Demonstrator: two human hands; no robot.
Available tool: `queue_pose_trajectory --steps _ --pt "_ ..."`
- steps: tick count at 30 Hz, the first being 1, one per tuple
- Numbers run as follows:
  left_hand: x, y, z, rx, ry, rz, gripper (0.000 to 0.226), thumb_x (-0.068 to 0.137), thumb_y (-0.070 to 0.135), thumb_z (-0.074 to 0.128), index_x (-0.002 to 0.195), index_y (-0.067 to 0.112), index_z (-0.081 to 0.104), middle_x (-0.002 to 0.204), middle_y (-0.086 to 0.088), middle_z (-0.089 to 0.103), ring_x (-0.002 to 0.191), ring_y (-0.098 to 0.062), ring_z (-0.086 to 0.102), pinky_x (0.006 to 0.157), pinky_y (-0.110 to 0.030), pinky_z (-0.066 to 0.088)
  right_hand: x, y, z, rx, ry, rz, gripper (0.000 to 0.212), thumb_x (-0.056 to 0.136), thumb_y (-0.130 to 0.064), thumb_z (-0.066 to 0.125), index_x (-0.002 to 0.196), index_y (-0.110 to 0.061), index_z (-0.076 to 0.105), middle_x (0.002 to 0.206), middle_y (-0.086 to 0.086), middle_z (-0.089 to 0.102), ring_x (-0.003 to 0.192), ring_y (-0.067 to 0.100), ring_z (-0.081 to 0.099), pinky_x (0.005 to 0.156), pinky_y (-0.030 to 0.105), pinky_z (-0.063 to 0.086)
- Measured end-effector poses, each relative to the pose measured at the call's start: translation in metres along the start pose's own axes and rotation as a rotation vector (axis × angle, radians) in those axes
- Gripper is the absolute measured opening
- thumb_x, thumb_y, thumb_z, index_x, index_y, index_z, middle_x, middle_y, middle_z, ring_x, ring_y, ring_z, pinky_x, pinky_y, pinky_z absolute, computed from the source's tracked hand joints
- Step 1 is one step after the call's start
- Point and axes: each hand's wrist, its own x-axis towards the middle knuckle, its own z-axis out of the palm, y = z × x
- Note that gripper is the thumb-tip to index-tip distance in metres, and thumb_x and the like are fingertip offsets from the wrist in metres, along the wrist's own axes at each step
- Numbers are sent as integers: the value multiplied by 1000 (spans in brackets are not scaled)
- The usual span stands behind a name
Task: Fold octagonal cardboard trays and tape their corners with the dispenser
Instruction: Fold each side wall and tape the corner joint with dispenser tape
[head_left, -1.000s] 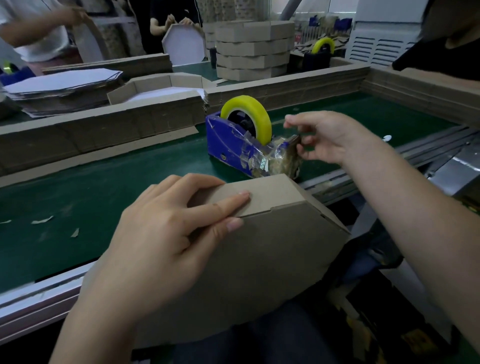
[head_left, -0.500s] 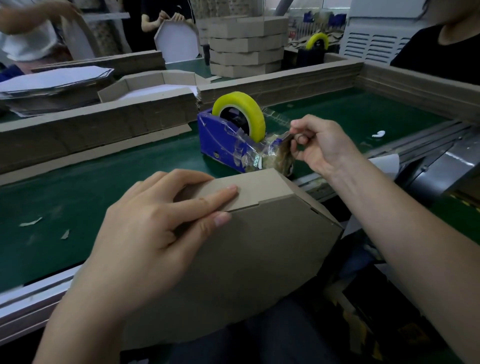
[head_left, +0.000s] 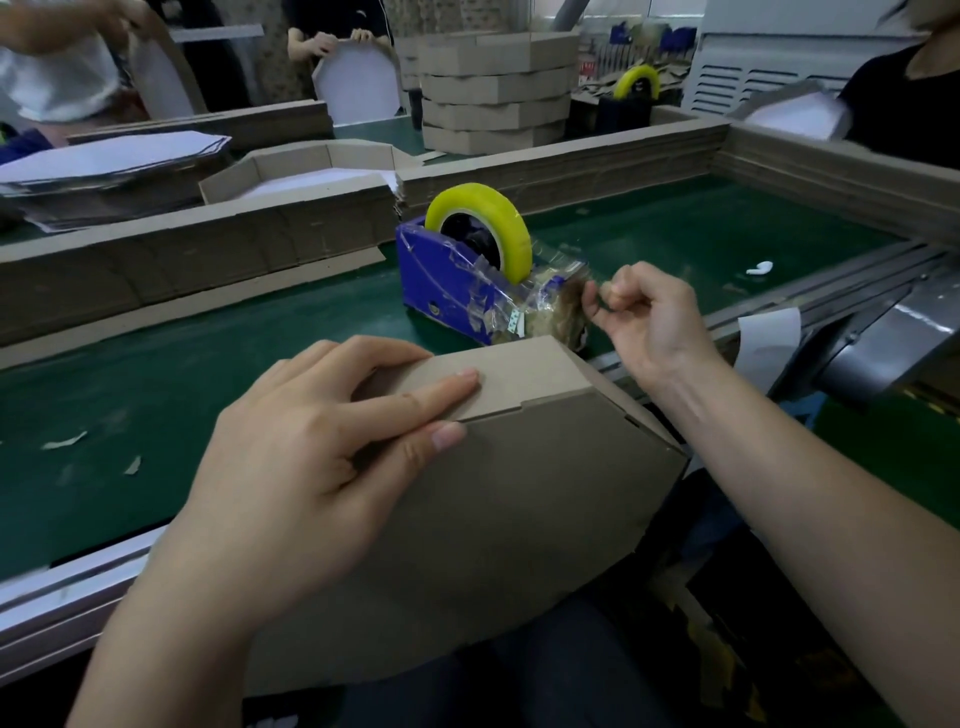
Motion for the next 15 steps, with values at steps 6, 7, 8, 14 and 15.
queue_pose_trajectory --steps 6,7,8,14,15 --pt "1 1 0 -1 3 7 35 91 47 47 119 38 67 118 12 63 99 -21 60 77 -46 49 -3 8 -21 -564 -19 -202 39 84 9 56 52 -8 43 66 1 41 64 12 46 73 25 46" --pt "1 1 -1 -3 4 6 35 91 47 47 119 38 67 118 12 63 100 -21 61 77 -46 49 -3 6 -27 -765 -16 -269 36 84 3 63 54 -10 49 71 0 43 67 10 47 74 20 44" --pt "1 1 -1 -6 5 4 36 91 47 47 119 38 67 118 13 63 100 -21 61 77 -46 49 -4 3 -31 -966 3 -332 32 84 -4 68 56 -13 54 75 0 44 68 7 46 72 12 40" --pt "3 1 0 16 15 15 36 91 46 48 115 32 70 117 11 64 102 -21 62 77 -47 50 -29 -15 -20 -1248 83 -536 12 84 -18 73 76 -10 69 75 -5 39 64 6 39 62 9 33" --pt "3 2 1 17 19 15 35 90 46 49 113 30 71 116 12 64 102 -21 62 77 -47 50 -39 -18 -10 -1201 56 -575 9 84 -17 73 78 -12 70 74 -6 40 65 9 39 63 13 34"
